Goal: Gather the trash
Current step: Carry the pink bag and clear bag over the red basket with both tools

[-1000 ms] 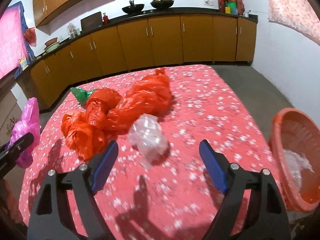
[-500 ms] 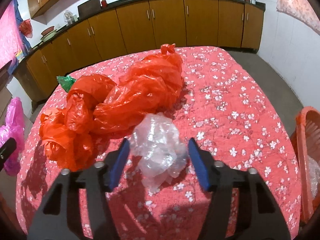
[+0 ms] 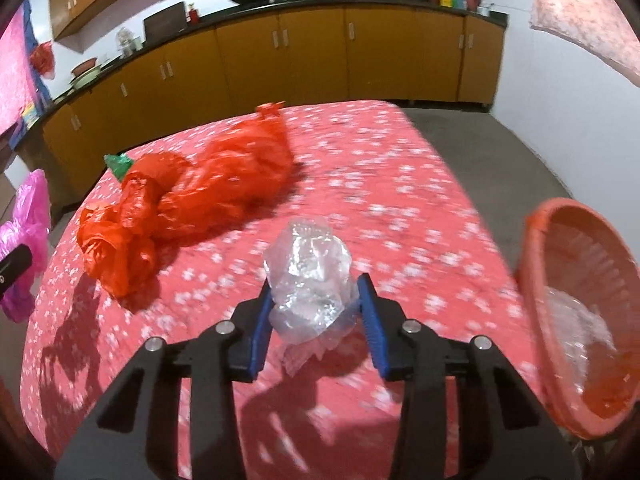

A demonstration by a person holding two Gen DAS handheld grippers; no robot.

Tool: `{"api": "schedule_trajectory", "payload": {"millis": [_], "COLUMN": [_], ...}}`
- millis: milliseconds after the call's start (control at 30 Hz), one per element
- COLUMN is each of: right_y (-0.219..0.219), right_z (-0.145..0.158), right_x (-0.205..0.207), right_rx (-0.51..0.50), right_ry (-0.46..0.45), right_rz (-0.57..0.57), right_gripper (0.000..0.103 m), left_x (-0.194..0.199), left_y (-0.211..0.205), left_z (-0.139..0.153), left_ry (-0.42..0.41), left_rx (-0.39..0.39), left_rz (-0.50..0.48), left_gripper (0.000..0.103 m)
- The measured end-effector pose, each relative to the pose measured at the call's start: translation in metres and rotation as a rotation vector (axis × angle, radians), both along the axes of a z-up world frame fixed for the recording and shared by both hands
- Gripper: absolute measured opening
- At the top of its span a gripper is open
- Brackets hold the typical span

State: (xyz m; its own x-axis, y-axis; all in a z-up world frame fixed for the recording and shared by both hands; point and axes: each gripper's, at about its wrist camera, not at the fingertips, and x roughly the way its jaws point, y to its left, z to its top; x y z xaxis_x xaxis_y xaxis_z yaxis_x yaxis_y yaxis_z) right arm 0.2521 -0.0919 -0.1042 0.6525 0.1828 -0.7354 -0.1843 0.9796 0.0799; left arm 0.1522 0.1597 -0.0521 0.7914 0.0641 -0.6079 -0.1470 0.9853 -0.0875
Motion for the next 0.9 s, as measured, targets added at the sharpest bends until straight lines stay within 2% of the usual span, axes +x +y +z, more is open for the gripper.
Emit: {"api": "schedule_trajectory", "payload": {"millis": [467,900], "right_y": [-0.115,-0.178], "right_z": [0.034,0.053], "right_x": [-0.055,-0.095], "right_rx": [0.023,-0.020], "right_ry": [-0.063,-0.112], "right_rz": [-0.208,-0.334], "right_gripper": [0.040,0.040], "left_x": [-0.001,0.006], "left_y": [-0.081,-0.146], "left_z": [0.017,0.018], "left_ry": [-0.023,-0.015], "left_rx": [-0.001,0.009], "left_rz": [-0.161,-0.296], "left_gripper": [0.067,0.067]}}
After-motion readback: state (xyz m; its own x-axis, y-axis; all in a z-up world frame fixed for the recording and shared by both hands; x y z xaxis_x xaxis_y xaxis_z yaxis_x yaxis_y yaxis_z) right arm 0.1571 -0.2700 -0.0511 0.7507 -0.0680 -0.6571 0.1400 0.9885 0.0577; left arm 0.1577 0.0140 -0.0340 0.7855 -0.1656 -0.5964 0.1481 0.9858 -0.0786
